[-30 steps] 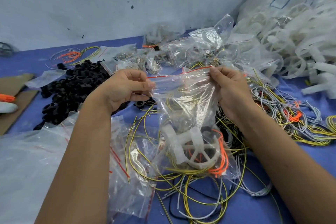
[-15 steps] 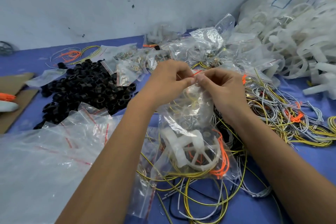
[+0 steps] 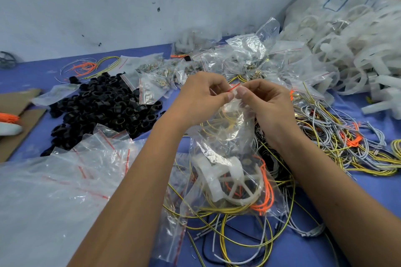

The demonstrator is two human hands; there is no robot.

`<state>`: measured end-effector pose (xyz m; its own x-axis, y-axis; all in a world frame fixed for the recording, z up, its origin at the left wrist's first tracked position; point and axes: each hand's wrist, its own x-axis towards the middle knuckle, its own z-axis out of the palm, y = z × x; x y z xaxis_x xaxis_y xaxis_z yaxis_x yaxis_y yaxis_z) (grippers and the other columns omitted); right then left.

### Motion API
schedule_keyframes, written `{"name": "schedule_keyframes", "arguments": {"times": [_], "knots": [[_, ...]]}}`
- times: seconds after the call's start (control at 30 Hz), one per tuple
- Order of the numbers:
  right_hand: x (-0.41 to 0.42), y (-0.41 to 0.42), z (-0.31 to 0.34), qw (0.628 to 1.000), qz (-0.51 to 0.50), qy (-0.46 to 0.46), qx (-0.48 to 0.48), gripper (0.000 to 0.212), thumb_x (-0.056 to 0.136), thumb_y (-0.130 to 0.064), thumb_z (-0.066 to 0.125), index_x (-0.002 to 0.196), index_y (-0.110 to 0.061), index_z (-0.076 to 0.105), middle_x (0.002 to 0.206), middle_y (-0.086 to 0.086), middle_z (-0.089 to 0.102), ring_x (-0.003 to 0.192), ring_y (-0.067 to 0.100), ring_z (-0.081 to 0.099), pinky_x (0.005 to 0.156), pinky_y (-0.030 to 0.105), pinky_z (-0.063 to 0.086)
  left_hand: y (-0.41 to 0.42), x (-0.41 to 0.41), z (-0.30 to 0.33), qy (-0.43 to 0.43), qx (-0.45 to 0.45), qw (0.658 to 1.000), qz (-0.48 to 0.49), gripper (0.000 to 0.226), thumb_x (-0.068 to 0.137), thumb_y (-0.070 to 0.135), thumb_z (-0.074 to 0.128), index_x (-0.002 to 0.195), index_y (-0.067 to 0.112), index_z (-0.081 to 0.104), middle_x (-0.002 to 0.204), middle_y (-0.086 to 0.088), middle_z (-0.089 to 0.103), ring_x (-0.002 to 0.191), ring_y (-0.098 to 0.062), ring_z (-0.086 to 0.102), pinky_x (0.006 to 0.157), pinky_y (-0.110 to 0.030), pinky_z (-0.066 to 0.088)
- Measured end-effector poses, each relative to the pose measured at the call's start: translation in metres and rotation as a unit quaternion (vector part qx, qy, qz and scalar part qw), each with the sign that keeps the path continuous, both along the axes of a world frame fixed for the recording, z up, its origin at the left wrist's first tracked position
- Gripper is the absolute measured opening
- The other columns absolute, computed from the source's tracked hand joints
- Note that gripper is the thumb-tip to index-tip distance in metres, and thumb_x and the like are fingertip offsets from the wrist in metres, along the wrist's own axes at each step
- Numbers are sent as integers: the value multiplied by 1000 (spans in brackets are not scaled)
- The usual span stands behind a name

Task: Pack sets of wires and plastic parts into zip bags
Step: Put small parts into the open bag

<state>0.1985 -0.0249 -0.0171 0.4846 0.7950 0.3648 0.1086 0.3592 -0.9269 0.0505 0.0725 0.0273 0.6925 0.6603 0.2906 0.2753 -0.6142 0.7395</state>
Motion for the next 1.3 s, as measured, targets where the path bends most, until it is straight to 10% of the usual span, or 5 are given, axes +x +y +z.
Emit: {"name": "schedule_keyframes", "arguments": {"times": [1.3], "knots": [[-4, 1, -2, 999, -33, -18, -4, 12, 92, -17, 75, 80, -21, 75, 67, 2, 66, 61, 10, 58, 52, 20, 47, 2, 0, -5, 2, -15, 1000, 17, 10, 89, 15, 78, 80, 16, 74, 76, -4, 75, 76, -26, 73, 78, -48, 60]]}}
